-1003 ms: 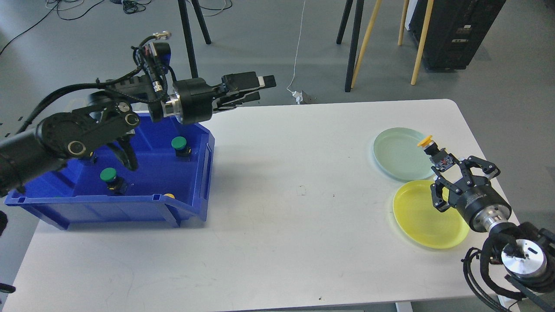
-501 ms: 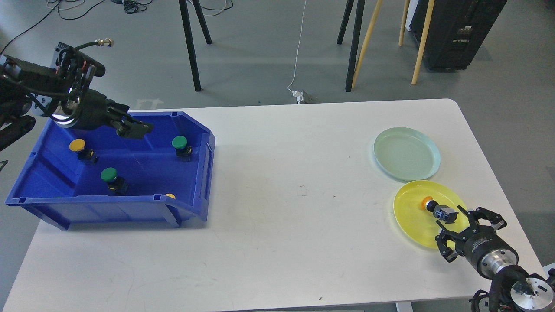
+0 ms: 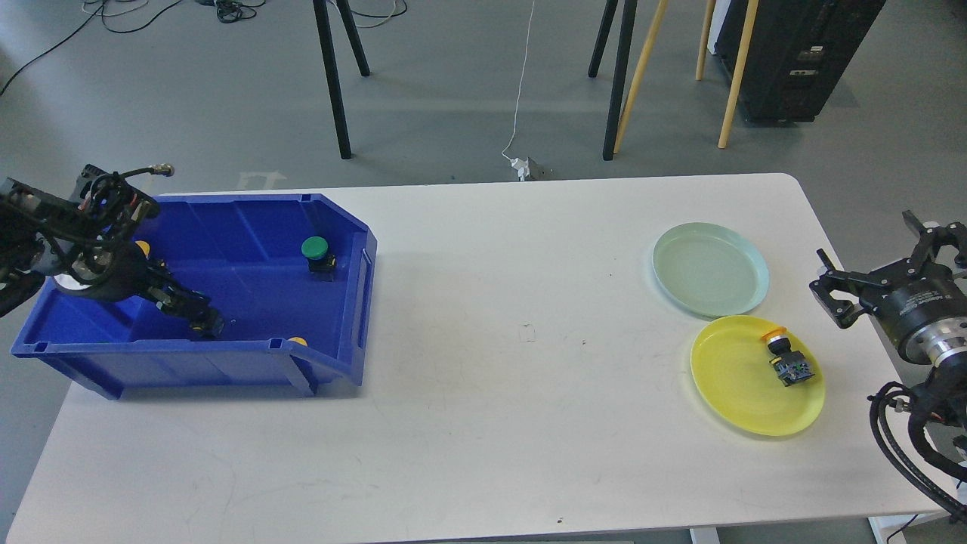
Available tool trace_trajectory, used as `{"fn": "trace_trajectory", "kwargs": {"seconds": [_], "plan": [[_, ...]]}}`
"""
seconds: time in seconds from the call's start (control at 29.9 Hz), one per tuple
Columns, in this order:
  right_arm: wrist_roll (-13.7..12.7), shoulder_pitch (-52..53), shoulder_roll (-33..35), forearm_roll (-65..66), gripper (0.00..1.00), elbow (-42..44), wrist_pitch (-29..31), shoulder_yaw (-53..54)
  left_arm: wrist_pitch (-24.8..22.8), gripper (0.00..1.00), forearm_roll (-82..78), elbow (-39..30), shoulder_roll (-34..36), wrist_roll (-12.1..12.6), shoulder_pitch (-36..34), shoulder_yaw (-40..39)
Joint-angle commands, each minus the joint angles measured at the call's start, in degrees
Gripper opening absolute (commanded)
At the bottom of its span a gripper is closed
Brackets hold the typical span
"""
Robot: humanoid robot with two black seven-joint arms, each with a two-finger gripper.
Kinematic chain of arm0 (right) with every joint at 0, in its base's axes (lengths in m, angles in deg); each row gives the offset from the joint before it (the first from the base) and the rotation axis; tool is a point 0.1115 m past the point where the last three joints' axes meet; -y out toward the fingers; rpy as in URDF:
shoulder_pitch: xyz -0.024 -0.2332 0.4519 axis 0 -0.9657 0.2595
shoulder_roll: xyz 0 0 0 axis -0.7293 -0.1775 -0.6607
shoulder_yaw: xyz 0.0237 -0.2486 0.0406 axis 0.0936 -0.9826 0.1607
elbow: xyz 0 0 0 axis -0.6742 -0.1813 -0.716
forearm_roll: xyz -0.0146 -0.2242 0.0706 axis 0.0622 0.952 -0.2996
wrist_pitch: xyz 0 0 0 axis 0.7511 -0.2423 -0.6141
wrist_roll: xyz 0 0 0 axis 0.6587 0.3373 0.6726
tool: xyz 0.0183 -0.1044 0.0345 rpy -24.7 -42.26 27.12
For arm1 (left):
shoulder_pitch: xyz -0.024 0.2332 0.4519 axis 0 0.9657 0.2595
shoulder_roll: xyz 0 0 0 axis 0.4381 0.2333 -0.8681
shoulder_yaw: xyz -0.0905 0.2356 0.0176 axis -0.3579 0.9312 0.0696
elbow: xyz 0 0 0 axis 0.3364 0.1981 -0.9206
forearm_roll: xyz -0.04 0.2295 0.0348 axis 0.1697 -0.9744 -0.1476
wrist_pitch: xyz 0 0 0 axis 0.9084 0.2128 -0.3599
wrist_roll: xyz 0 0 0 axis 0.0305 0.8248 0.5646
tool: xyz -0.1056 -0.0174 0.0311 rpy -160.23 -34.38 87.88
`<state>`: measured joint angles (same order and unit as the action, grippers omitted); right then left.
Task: Pass button and place on color plate
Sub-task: 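Reach the left gripper into the bin and grasp a green-topped button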
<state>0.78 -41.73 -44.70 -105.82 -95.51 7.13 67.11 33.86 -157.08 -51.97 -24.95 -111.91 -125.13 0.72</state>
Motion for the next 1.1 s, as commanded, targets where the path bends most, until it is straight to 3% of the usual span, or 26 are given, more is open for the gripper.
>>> {"fn": "trace_trajectory", "kwargs": {"seconds": [0.0,0.23,0.4,0.47,0.57,0.87,1.07], "plan": [[0.02,0.22,-0.08,0.07,1.0,-0.18,0.0,0.04,0.0,0.84,0.26,3.62,-2.74,0.0,1.88,-0.38],[0.02,0.14,0.01,0.07,1.0,-0.19,0.0,-0.05,0.0,0.8,2.02,6.52,-5.55,0.0,2.85,-0.11],[0.02,-0.3,0.01,0.07,1.0,-0.36,0.08,-0.13,0.0,0.64,2.1,7.85,-6.61,0.0,3.11,-0.2],[0.02,-0.48,0.01,0.07,1.0,-0.62,0.08,-0.22,0.0,0.52,2.02,8.02,-6.61,0.0,3.2,-0.02],[0.02,-0.65,0.01,0.07,1.0,-0.63,0.08,-0.48,0.0,0.1,1.84,8.11,-6.43,0.0,3.11,0.06],[0.11,-0.74,-0.08,0.16,1.0,-0.63,0.17,-0.75,0.0,0.04,2.98,5.49,-5.38,0.0,1.8,-1.34],[0.46,0.57,0.1,8.47,1.0,-0.45,0.17,-1.45,0.0,0.05,18.42,-17.95,9.81,0.0,-5.58,-10.02]]}}
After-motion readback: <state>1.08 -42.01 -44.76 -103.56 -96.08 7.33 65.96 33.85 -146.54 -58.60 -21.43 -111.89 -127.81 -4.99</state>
